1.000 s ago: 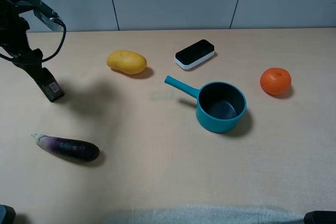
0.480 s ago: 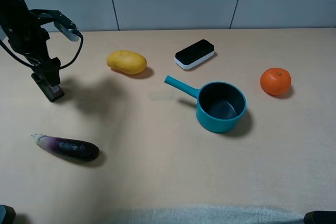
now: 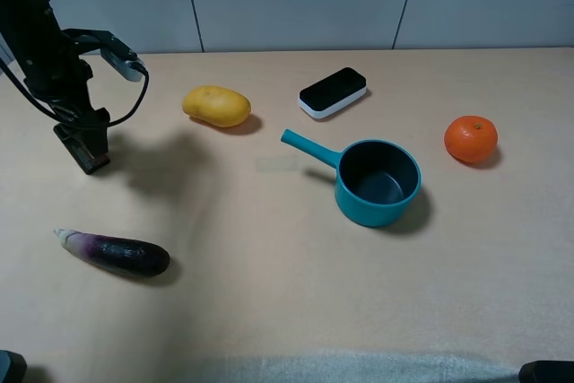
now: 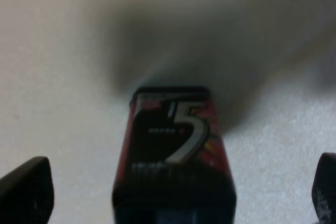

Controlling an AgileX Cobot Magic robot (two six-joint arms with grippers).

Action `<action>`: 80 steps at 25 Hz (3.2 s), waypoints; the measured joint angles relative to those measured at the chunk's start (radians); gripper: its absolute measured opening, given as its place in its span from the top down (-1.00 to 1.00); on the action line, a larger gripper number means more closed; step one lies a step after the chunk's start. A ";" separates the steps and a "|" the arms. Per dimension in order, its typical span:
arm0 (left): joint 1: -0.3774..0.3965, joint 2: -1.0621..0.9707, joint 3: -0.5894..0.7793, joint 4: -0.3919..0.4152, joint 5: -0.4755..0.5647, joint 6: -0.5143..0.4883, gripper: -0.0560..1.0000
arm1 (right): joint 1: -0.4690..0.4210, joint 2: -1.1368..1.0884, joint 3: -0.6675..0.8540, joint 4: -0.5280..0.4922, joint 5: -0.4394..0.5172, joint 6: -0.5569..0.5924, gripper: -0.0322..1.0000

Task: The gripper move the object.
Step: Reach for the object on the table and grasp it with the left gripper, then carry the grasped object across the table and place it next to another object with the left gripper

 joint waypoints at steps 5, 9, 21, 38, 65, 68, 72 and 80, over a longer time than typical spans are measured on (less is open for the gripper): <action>-0.001 0.029 0.000 -0.003 0.002 0.000 -0.99 | 0.000 0.000 0.000 0.000 0.000 0.000 -0.41; -0.001 0.052 0.000 -0.001 0.011 0.000 -0.99 | 0.000 0.000 0.000 0.003 0.000 0.000 -0.41; 0.012 0.054 0.000 0.014 0.031 0.000 -0.98 | 0.000 0.000 0.000 0.004 0.000 0.000 -0.41; 0.027 0.112 0.000 0.017 0.010 -0.007 -0.71 | 0.000 0.000 0.000 0.008 0.000 0.000 -0.41; 0.012 0.136 -0.023 0.016 0.011 -0.026 -0.03 | 0.000 0.000 0.000 0.014 0.000 0.000 -0.41; 0.012 0.136 -0.023 0.016 0.011 -0.026 -0.01 | 0.000 0.000 0.000 0.014 0.000 0.000 -0.41; 0.012 0.136 -0.023 0.016 0.011 -0.035 -0.01 | 0.000 0.000 0.000 0.014 0.000 0.000 -0.41; 0.010 0.136 -0.023 0.016 0.012 -0.048 0.00 | 0.000 0.000 0.000 0.015 0.000 0.000 -0.41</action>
